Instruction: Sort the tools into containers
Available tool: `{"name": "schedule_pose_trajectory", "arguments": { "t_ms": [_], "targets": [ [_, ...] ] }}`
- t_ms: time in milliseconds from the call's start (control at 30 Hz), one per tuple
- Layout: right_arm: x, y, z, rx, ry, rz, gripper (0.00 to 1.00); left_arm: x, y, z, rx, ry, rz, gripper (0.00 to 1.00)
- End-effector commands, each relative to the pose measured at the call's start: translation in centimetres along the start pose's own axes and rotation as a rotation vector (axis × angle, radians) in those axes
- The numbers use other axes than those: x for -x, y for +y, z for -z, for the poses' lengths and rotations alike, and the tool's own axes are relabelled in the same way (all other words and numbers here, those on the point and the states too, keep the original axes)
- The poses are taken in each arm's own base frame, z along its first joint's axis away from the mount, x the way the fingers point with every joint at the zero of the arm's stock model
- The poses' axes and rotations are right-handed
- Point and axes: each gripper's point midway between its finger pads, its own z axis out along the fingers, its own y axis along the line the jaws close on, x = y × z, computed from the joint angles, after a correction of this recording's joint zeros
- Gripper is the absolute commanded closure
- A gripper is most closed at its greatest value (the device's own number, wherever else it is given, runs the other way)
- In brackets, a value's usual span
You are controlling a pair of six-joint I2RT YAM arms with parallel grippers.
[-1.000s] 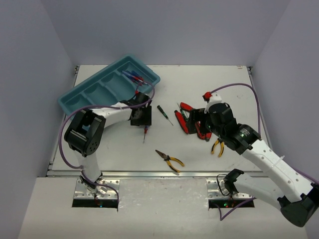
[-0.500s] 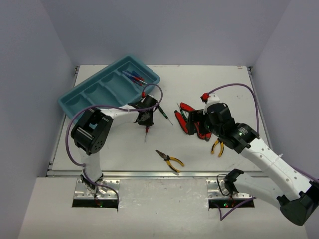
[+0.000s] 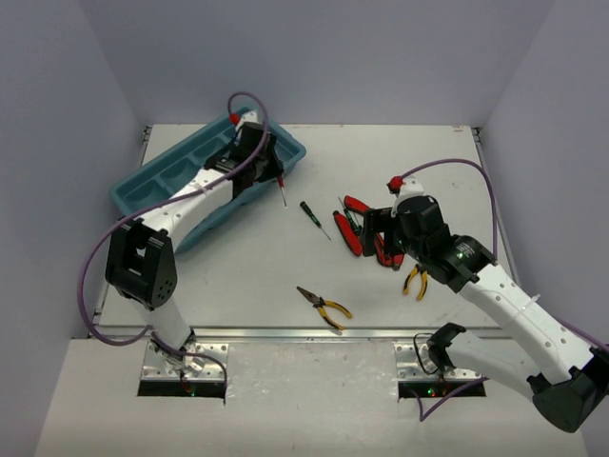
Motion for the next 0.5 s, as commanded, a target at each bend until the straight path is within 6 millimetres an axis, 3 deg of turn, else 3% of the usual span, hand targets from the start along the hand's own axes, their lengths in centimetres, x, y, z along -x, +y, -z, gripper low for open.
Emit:
{"name": "schedule_pose_trajectory", "arguments": {
  "t_ms": [0,33,100,233,300,333,400,433,467],
  "targets": [
    [2.2,-0.6,0.9,-0.031,-0.057,-0.011,0.01,8.3,2.5,-3.2,0.053,-0.154,0.227,1.00],
    [2.1,-0.6,0.9,-0.031,-0.052,-0.008,0.01,10.0,1.5,-2.6,0.026,-0.190,0.237,1.00],
    [1.9,-0.8,0.8,-0.039,-0.040,-0.008,0.01,12.5,3.0,-6.1,0.053,-0.222,0.270,1.00],
    [1.4,-0.8,0.7,-0.033,-0.028,-0.014,0.01,15.5,2.6,-10.0,0.006,-0.253,0.280,0.98],
    [1.2,-0.8,0.6,-0.032,-0.021,-0.016,0.01,15.5,3.8,-12.3,0.018,-0.244,0.304,0.96],
    [1.1,-0.8,0.6,-0.032,-0.019,-0.018,0.01,16.2,3.4,-12.1,0.006,-0.258,0.314,0.95],
    [0.8,-0.8,0.5,-0.030,-0.012,-0.016,0.01,15.9,4.5,-13.7,0.016,-0.246,0.340,0.92],
    [0.6,-0.8,0.4,-0.030,-0.006,-0.015,0.01,15.8,4.9,-14.3,0.014,-0.237,0.362,0.87],
    [0.5,-0.8,0.3,-0.034,-0.002,-0.014,0.01,15.7,5.0,-14.4,0.016,-0.233,0.367,0.73]
  ]
}}
